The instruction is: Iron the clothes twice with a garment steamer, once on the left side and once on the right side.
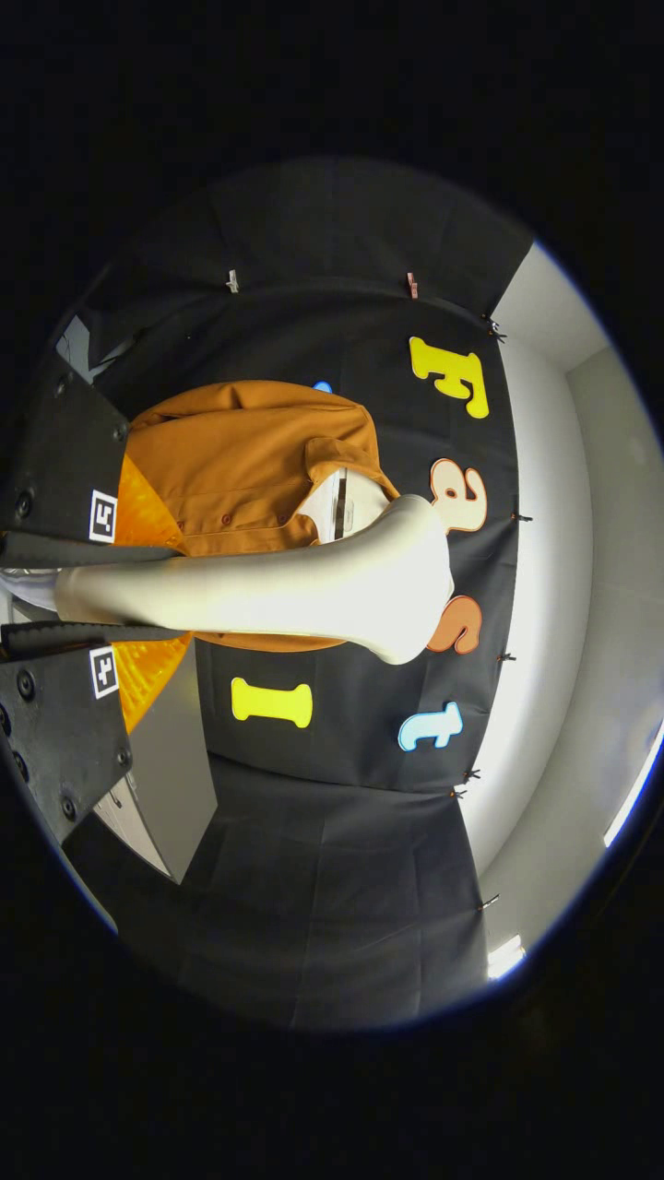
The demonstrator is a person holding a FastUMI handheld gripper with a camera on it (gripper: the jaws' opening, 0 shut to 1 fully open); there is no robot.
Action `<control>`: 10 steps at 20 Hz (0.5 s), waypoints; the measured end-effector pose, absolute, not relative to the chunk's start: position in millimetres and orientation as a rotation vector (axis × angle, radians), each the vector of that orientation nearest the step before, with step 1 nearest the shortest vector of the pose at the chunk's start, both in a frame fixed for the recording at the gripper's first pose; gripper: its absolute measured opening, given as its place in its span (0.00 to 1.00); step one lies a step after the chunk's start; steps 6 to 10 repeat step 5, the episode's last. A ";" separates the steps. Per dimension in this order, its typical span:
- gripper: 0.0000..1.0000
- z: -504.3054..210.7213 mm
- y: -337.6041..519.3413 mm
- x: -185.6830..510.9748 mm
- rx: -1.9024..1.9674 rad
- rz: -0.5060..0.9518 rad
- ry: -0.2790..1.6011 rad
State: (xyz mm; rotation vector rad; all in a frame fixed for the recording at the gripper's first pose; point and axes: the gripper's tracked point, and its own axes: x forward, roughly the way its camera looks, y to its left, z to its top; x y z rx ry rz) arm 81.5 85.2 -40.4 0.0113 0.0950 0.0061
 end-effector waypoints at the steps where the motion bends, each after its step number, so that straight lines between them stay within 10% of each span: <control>1: 0.26 -40.7 85.4 81.9 0.012 0.007 0.096; 10: 0.26 -42.3 86.9 84.0 0.010 0.012 0.095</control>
